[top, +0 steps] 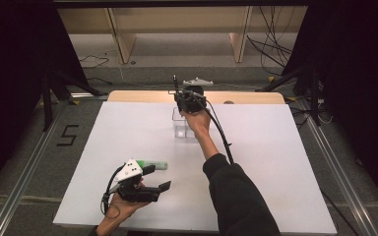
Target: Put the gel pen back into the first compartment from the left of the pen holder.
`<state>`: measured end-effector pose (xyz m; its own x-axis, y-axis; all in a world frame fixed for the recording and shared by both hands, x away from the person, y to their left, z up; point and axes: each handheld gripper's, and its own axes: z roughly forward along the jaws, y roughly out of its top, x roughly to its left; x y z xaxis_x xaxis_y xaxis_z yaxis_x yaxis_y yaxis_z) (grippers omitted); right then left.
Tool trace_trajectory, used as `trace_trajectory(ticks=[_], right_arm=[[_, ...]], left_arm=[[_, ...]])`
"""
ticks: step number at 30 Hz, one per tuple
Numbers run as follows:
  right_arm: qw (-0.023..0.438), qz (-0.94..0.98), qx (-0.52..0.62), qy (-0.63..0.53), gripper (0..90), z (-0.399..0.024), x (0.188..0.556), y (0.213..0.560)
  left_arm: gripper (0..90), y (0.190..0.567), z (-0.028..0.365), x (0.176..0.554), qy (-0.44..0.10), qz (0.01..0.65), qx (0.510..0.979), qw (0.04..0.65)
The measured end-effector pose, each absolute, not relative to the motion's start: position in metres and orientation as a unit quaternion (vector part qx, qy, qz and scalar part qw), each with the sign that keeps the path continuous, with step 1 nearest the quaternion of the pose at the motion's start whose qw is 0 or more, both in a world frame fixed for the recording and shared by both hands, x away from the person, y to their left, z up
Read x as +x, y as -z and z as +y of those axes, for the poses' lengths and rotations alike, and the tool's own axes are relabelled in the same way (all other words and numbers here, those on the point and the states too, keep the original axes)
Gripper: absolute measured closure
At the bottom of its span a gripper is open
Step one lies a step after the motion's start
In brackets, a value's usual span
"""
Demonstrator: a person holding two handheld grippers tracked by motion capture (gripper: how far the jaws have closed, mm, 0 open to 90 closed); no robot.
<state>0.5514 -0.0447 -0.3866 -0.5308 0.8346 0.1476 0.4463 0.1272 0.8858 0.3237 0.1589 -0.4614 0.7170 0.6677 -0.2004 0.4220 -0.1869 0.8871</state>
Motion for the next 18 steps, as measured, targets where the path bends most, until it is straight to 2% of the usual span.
trace_trajectory(ticks=[8,10,11,14,18], right_arm=[[0.195,0.728,0.449,-0.480,77.0,-0.041,0.552,0.391],[0.195,0.721,0.463,-0.477,58.7,-0.041,0.551,0.391],[0.192,0.716,0.468,-0.482,53.7,-0.042,0.551,0.389],[0.195,0.710,0.467,-0.488,44.8,-0.046,0.549,0.382],[0.190,0.713,0.467,-0.487,39.3,-0.054,0.544,0.374]], left_arm=[[16.7,0.461,0.159,0.323,-0.116,0.358,0.760,0.530],[16.7,0.461,0.160,0.323,-0.117,0.357,0.760,0.531],[16.7,0.460,0.160,0.323,-0.117,0.357,0.760,0.531],[16.7,0.461,0.160,0.323,-0.115,0.359,0.758,0.532],[16.7,0.461,0.160,0.323,-0.114,0.359,0.759,0.531]])
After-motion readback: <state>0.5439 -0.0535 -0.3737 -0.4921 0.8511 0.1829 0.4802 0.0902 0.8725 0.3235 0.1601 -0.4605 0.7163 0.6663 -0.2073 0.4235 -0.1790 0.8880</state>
